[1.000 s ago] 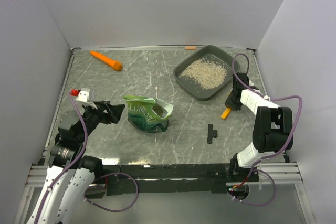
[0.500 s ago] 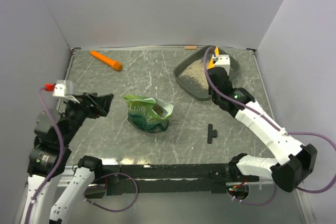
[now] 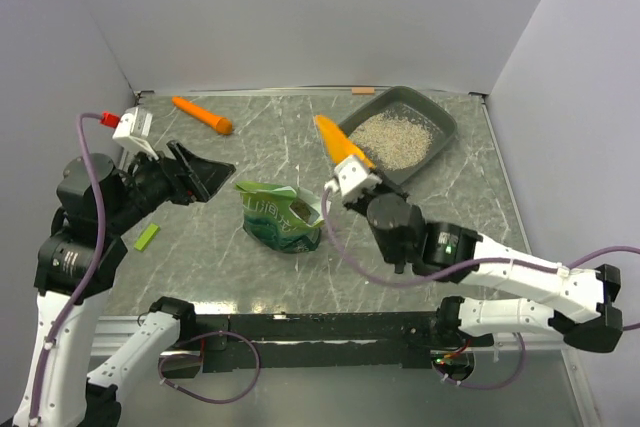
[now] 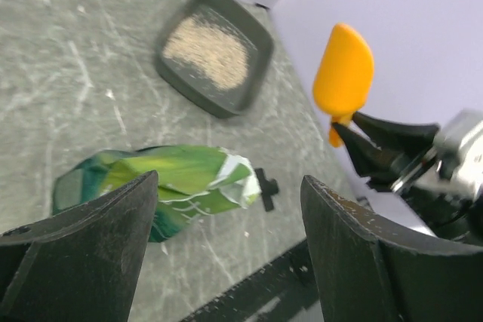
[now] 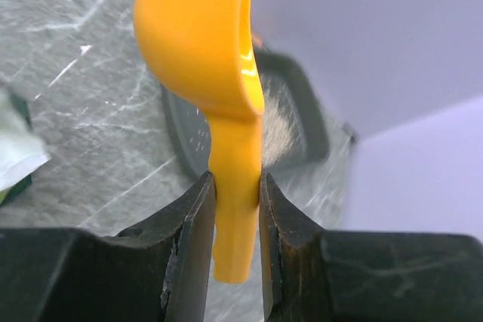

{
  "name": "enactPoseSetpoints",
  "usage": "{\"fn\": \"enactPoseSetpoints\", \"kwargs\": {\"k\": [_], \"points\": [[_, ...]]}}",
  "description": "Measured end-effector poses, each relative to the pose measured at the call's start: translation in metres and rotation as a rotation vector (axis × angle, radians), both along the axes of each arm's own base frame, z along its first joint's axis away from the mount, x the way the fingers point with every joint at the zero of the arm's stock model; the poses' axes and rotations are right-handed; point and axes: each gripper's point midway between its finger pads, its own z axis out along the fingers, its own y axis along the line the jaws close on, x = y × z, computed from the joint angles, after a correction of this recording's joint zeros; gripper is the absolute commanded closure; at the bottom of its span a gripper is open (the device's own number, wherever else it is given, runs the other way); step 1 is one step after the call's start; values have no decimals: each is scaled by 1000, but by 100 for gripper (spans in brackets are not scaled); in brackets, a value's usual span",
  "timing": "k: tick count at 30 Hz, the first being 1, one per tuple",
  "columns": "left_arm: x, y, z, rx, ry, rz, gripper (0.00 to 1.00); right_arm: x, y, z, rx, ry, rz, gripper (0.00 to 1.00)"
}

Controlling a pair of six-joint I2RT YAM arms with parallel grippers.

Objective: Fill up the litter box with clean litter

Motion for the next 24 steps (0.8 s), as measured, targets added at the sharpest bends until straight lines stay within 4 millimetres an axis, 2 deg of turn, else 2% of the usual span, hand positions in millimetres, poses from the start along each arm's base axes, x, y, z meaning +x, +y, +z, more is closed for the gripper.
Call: {"fn": "enactPoseSetpoints", "kwargs": {"k": [6,11,16,24], "points": [[-5,-21,4,-57,63,-120,22,-35,36,12,-161,-163,206,100],[-12,-35,7,-115,113,-206,23,-54,60,22,-259,-300,301,100],[-18,-40,10,-157,132,-237,24,-63,82,29,-356,-409,338,100],[-27,-43,0,-190,175,-258,29,-64,104,42,-477,-551,304,100]]}}
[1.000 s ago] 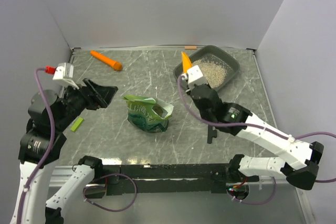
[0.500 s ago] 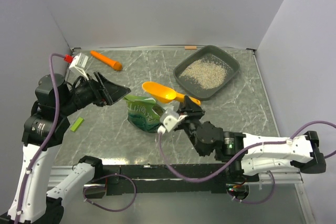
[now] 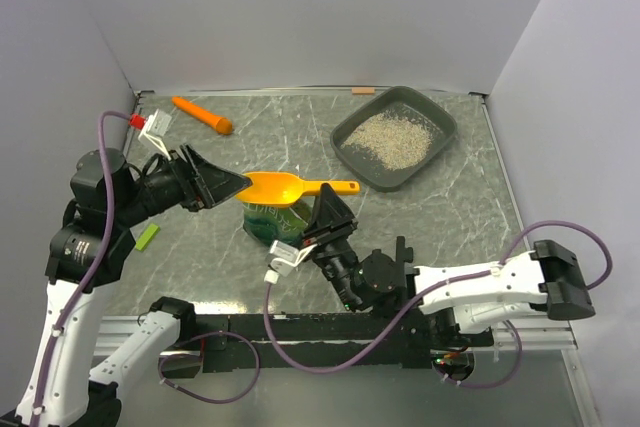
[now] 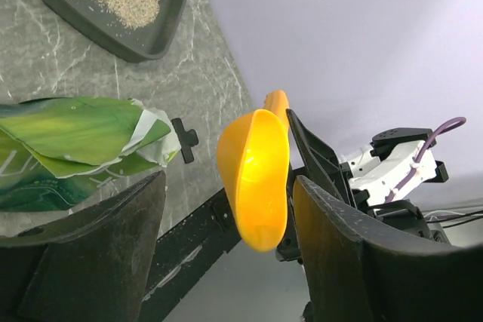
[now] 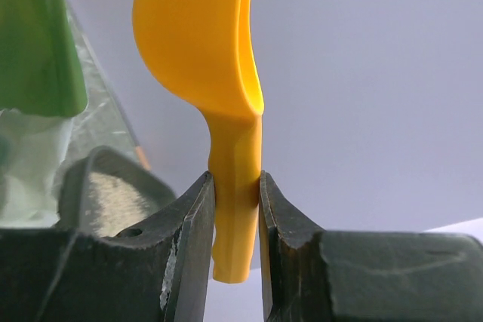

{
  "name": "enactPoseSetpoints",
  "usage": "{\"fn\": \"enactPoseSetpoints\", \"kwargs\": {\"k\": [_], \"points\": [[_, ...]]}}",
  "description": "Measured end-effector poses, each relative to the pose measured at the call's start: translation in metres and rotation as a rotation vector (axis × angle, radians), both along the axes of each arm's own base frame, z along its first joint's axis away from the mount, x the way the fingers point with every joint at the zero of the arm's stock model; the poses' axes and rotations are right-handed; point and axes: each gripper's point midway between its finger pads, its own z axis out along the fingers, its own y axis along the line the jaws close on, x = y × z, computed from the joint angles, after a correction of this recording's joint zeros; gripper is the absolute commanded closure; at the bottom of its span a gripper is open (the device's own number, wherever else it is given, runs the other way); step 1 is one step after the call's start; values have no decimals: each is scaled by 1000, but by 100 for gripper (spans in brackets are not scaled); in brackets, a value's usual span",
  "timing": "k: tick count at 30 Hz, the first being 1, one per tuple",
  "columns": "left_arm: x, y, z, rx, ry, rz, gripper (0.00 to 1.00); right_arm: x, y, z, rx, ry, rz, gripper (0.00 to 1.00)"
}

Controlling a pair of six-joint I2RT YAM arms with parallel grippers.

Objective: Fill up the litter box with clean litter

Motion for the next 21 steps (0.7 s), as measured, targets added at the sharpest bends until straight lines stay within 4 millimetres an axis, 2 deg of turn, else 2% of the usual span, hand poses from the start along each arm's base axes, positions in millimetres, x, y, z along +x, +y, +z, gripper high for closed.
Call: {"fn": "enactPoseSetpoints", "kwargs": {"k": [2,6,8,11,14,15,16,18,19,20,21], "points": [[-1,0,-4,0,11,-3,31,-1,6,2,-25,-39,-10,100],[0,-1,-12,3,31,-5,43,-3,13,3,-65,-90,-23,100],[0,-1,-15,4,39,-5,45,-3,14,6,-67,-112,-33,100],[-1,-1,-16,2,43,-8,59,-3,15,9,-75,-139,-46,100],[-3,-1,-15,-1,41,-13,81,-4,16,10,-85,-154,-54,100],[-4,-2,-15,-4,40,-16,99,-4,16,11,-92,-161,-58,100],[-5,-2,-14,-6,36,-18,99,-4,15,12,-98,-167,-61,100],[-4,-1,-17,0,42,-11,99,-5,15,15,-118,-188,-66,84],[-4,-1,-18,-1,47,-13,99,-5,15,15,-124,-191,-71,61],[-3,-1,-19,-1,47,-14,99,-5,15,15,-128,-193,-74,49],[-3,-1,-19,0,44,-13,99,-5,15,15,-126,-191,-76,42]]}}
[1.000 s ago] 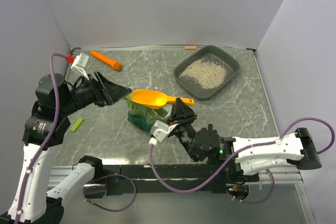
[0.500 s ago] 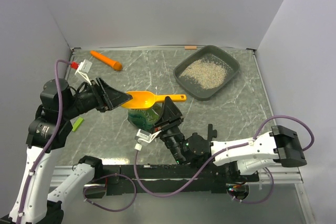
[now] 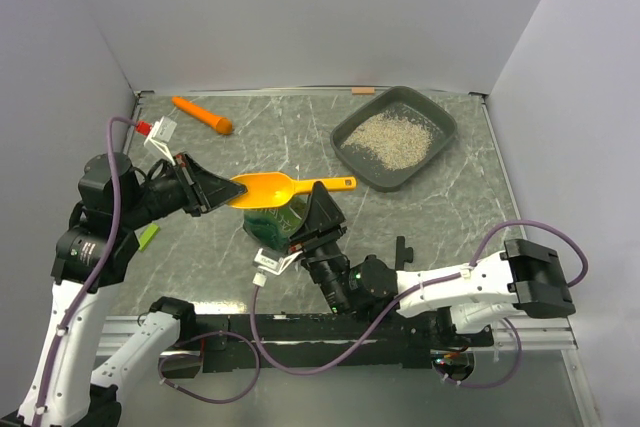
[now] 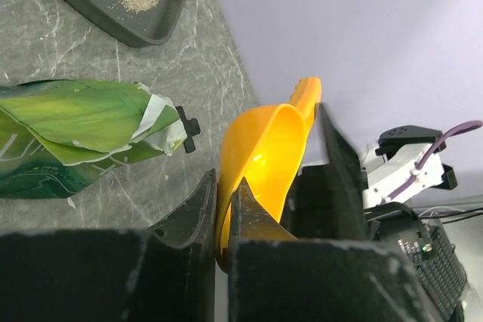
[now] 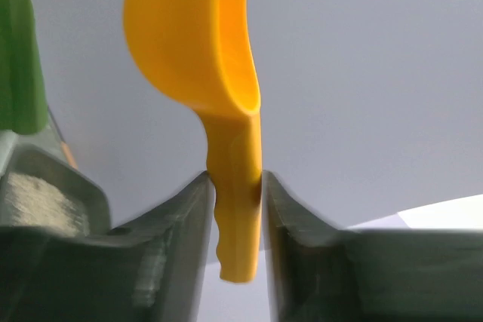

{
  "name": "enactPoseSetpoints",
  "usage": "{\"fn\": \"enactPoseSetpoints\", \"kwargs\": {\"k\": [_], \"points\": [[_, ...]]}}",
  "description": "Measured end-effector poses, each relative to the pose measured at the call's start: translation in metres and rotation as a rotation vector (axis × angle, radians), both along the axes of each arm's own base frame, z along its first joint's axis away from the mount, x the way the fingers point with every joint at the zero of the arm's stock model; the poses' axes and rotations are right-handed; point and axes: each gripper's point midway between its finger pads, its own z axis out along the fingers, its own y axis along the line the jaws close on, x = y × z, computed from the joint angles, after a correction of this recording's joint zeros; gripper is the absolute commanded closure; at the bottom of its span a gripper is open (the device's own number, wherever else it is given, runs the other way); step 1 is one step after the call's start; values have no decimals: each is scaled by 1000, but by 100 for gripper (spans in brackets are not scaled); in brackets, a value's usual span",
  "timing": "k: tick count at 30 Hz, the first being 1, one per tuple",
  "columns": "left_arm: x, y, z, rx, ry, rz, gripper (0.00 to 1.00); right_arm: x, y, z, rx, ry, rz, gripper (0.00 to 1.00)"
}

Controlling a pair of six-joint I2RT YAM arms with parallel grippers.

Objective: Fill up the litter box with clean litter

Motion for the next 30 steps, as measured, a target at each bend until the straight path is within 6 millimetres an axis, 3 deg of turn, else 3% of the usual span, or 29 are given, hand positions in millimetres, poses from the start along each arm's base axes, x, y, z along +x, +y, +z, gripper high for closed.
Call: {"fn": "enactPoseSetpoints", "kwargs": {"k": [1,7,15,22,26,30], "points": [[0,0,0,2,-2,-1,99,0,0,0,14,6,4,35],[1,1,-6,33,-31,-6,99,1,-6,-2,108,149,72,23],[10,4,-7,74,-107,8,99,-17,-20,33,360,543,329,8],[18,1,-20,99,-158,-25,99,-14,-49,32,580,879,454,11],[15,-4,-22,90,-214,-67,99,-9,-48,24,690,1045,484,12],[7,-7,-12,73,-287,-107,99,0,-41,24,834,1191,532,12]]}}
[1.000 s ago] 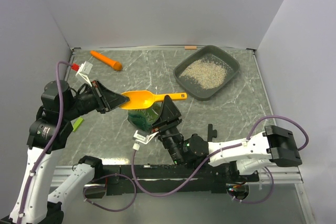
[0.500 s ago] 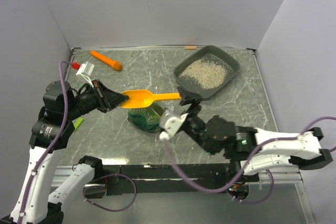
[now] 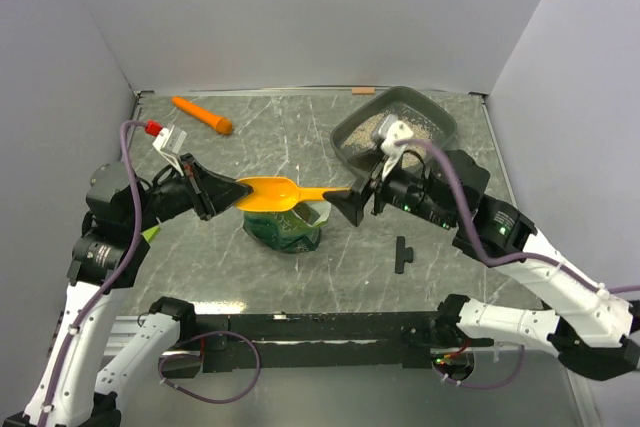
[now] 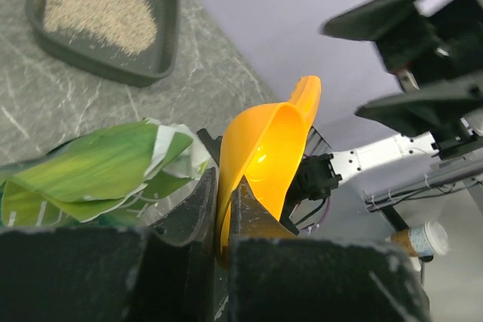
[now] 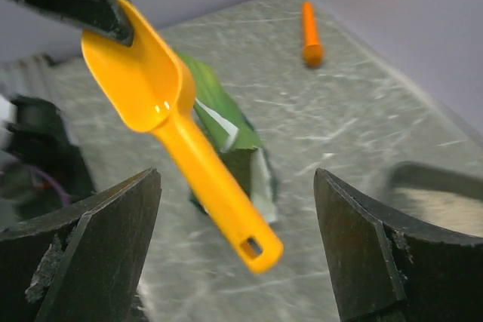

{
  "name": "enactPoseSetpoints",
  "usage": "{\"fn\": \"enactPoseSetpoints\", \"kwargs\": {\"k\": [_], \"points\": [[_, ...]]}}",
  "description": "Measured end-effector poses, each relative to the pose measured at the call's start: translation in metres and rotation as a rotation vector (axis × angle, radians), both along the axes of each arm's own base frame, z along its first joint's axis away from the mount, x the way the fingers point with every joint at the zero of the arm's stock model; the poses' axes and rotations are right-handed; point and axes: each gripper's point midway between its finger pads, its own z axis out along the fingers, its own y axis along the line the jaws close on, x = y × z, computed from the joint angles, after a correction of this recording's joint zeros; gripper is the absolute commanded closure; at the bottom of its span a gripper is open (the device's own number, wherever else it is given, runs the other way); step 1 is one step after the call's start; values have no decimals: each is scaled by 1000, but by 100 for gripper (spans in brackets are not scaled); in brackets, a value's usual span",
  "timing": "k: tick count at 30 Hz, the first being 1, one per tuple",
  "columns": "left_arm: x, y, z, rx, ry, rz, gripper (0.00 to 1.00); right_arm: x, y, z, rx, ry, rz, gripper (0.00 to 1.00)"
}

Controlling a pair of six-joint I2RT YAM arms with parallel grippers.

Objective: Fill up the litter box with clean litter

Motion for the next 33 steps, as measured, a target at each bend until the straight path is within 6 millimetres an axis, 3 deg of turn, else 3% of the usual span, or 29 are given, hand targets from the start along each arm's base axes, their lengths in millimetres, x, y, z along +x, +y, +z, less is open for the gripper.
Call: {"fn": "enactPoseSetpoints", "kwargs": {"k": [7,10,18,25,33], "points": [[-11,-5,15,-18,-80,-68,99,27,-7,-2,300,265,28,12],[-13,-6,14,-13,-90,-83,99,28,-8,-7,389,348,82,14],[-20,-6,17,-21,-123,-107,99,12,-8,-20,520,522,275,15],[-20,-7,20,-24,-138,-114,99,-17,-8,-19,553,574,416,17],[-17,-8,21,-41,-147,-113,99,-23,-8,-20,579,602,443,19]]}}
